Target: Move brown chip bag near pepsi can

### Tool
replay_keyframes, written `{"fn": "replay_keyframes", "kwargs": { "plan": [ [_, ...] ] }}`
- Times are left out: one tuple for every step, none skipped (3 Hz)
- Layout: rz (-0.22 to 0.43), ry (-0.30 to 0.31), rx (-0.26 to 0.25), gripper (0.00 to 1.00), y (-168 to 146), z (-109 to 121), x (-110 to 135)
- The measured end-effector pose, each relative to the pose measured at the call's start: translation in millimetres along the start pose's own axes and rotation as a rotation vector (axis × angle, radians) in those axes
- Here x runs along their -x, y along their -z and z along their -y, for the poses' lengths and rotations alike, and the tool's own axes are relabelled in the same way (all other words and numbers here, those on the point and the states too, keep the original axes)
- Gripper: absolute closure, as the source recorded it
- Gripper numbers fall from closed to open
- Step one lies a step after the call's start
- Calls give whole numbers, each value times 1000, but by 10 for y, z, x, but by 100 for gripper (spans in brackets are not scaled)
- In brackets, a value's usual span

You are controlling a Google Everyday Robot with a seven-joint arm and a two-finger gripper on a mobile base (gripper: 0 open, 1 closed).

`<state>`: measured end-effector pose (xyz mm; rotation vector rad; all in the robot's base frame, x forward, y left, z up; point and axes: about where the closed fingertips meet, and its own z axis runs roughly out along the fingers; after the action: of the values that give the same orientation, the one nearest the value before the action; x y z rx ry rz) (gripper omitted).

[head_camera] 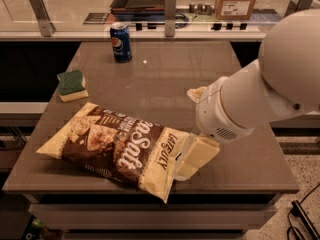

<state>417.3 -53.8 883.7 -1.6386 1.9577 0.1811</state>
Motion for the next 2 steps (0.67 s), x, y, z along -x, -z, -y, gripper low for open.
{"fn": "replay_keyframes", "kwargs": {
  "plan": [
    [-2, -11, 26, 0, -231, -22, 102],
    [44, -40, 128, 0, -412, -27, 155]
  ]
}}
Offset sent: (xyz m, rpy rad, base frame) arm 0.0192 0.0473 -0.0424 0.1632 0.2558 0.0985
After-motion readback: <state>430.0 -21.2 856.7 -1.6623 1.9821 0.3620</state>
